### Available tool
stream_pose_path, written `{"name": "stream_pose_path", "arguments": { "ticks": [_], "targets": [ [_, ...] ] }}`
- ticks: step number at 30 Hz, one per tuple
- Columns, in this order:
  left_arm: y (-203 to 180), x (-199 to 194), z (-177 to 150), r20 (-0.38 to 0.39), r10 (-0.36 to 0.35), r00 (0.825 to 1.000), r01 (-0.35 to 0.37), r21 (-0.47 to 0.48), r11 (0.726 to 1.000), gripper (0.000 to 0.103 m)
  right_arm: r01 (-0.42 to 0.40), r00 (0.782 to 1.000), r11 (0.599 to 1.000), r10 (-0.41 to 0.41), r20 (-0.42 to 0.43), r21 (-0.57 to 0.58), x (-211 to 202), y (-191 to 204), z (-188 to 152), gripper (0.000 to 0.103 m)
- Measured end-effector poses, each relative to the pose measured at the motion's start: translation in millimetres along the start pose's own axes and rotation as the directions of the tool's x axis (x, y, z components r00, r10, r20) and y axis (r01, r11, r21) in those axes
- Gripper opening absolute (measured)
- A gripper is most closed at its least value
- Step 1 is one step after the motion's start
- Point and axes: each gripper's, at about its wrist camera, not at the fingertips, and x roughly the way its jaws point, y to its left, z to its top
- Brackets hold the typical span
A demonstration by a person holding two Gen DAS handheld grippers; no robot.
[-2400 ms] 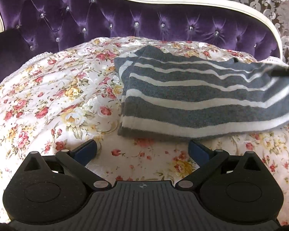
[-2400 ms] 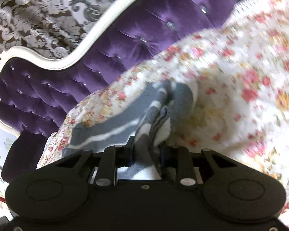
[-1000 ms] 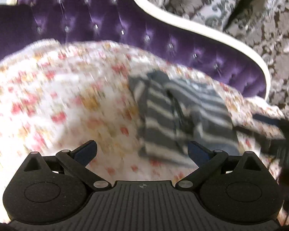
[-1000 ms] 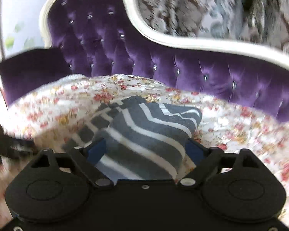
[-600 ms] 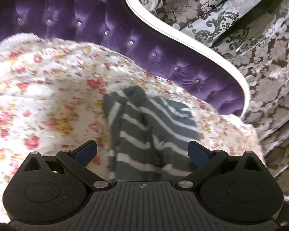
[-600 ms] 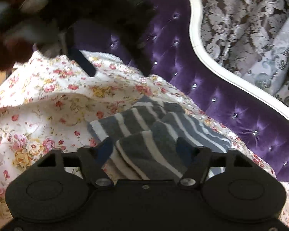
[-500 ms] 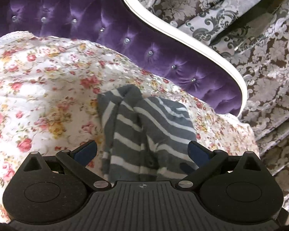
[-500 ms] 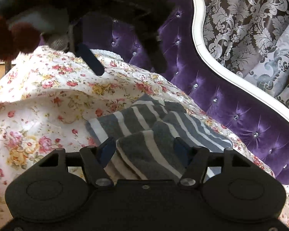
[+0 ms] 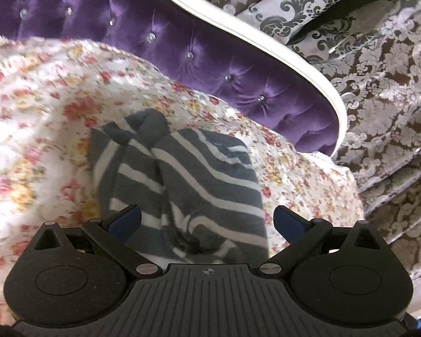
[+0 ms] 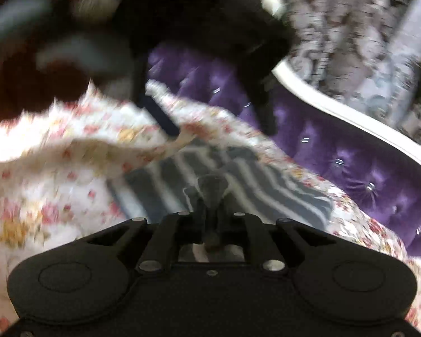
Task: Fold small clothes
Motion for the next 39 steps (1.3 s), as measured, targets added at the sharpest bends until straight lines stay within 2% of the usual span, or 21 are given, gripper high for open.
{"name": "stream_pose_path", "arguments": {
  "ticks": [3, 8, 10, 12, 13, 14, 15, 19, 22, 25, 27, 30, 32, 35, 36, 37, 39],
  "targets": [
    [4.8, 19.4, 5.4, -0.030, -0.042, 0.999, 0.040, -0.051, 0.998, 0.102, -0.007, 1.000, 0.999, 0.006, 0.015, 0.051, -7.1, -10.0, -3.4, 0.011],
    [6.7, 52.2, 8.5, -0.094, -0.056, 0.994, 0.048, -0.090, 0.995, 0.101, -0.028, 1.000, 0.997, 0.028, 0.004, 0.078, -6.3, -13.2, -8.7, 0.011],
    [6.7, 62.5, 9.0, -0.114, -0.064, 0.991, 0.054, -0.092, 0.994, 0.095, -0.035, 0.999, 0.995, 0.035, 0.002, 0.089, -6.5, -13.5, -9.2, 0.011],
    [4.3, 70.5, 9.8, -0.129, -0.045, 0.991, 0.035, -0.081, 0.996, 0.062, -0.039, 0.999, 0.995, 0.040, -0.001, 0.090, -6.5, -13.6, -8.6, 0.011],
    [2.5, 72.7, 9.8, -0.124, -0.026, 0.992, 0.018, -0.065, 0.998, 0.049, -0.040, 0.999, 0.995, 0.040, -0.002, 0.092, -6.4, -14.1, -8.6, 0.011],
    [0.5, 73.8, 9.3, -0.109, -0.003, 0.994, -0.001, -0.042, 0.999, 0.020, -0.041, 0.999, 0.995, 0.041, -0.002, 0.095, -5.7, -15.1, -9.1, 0.011],
    [-1.6, 74.3, 8.4, -0.093, 0.011, 0.996, -0.012, -0.017, 1.000, 0.017, -0.043, 0.999, 0.994, 0.043, -0.003, 0.099, -5.3, -15.5, -9.9, 0.011],
    [-15.2, 62.5, 12.1, -0.053, 0.016, 0.998, -0.012, 0.072, 0.997, 0.016, -0.046, 0.999, 0.991, 0.045, 0.007, 0.125, -8.8, -18.6, -10.3, 0.011],
    [-21.5, 35.2, 24.2, 0.000, -0.016, 1.000, 0.016, 0.109, 0.994, 0.016, -0.062, 0.997, 0.990, 0.056, 0.048, 0.128, -16.8, -17.1, 1.2, 0.011],
    [-13.9, 16.1, 30.0, 0.044, 0.016, 0.999, -0.023, 0.158, 0.987, 0.016, -0.102, 0.994, 0.987, 0.096, 0.056, 0.125, -12.1, -8.6, 13.4, 0.011],
    [3.8, 14.0, 30.1, 0.046, 0.037, 0.998, -0.043, 0.146, 0.988, 0.016, -0.133, 0.991, 0.985, 0.131, 0.027, 0.108, 0.0, 3.2, 15.8, 0.011],
    [33.8, 26.9, 24.6, -0.015, 0.072, 0.997, -0.070, 0.102, 0.992, 0.019, -0.178, 0.980, 0.980, 0.185, -0.072, 0.086, 26.1, 20.8, 11.2, 0.012],
    [47.5, 36.0, 19.1, -0.056, 0.081, 0.995, -0.076, 0.084, 0.994, 0.023, -0.214, 0.966, 0.971, 0.226, -0.124, 0.107, 36.6, 26.7, 3.3, 0.017],
    [59.7, 35.1, 15.2, -0.037, 0.028, 0.999, -0.027, 0.030, 0.999, 0.033, -0.226, 0.966, 0.966, 0.238, -0.097, 0.123, 30.2, 28.6, -1.3, 0.030],
    [62.0, 34.8, 16.3, -0.027, 0.014, 1.000, -0.014, 0.015, 1.000, 0.038, -0.238, 0.963, 0.961, 0.252, -0.092, 0.140, 27.8, 27.6, -1.7, 0.042],
    [62.3, 35.2, 18.8, -0.014, 0.011, 1.000, -0.011, 0.005, 1.000, 0.040, -0.250, 0.960, 0.956, 0.266, -0.092, 0.155, 26.9, 26.5, -1.6, 0.049],
    [60.4, 36.9, 25.7, 0.013, 0.013, 1.000, -0.013, -0.002, 1.000, 0.046, -0.254, 0.957, 0.951, 0.274, -0.097, 0.178, 22.8, 27.5, -3.7, 0.050]
  ]
}}
